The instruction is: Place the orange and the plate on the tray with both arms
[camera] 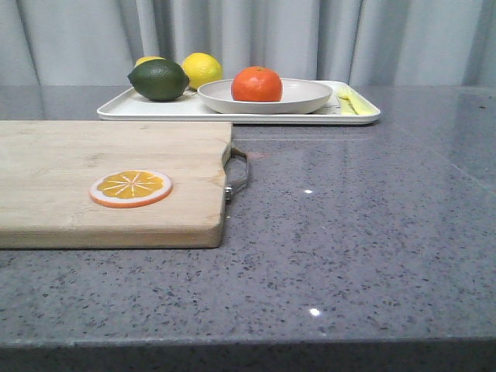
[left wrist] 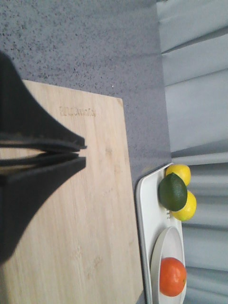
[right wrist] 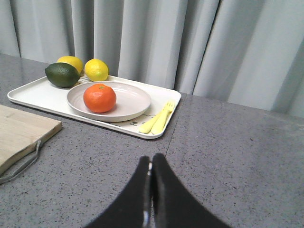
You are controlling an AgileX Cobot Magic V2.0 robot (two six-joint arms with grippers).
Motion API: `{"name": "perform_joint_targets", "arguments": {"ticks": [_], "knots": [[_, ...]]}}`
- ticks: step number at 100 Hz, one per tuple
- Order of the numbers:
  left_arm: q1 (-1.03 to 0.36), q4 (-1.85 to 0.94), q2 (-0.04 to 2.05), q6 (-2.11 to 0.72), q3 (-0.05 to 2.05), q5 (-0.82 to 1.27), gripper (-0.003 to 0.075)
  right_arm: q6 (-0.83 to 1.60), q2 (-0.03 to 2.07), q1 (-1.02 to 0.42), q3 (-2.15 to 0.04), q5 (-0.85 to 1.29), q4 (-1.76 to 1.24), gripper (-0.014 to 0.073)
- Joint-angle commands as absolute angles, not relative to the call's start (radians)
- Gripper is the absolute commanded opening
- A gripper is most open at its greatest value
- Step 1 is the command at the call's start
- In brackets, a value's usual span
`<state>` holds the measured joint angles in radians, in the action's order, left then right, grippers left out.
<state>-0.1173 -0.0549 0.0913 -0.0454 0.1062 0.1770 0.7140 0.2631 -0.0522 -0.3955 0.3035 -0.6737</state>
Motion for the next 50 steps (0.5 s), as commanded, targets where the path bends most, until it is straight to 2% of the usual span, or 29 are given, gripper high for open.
{"name": "perform_joint_targets", "arguments": {"ticks": [1, 12, 50], "knots": [[-0.126, -0.027, 0.033, -0.014, 0.087, 0.075, -0.0020, 0.723, 0.269, -0.050, -0.419, 0.242, -0.693, -0.0102], [-0.126, -0.025, -0.042, -0.014, 0.033, 0.075, -0.0020, 0.723, 0.269, -0.050, -0.419, 0.242, -0.693, -0.0102], [-0.126, -0.030, -0.039, -0.014, -0.009, 0.084, -0.0020, 0.723, 0.269, -0.050, -0.419, 0.242, -0.693, -0.0102]]}}
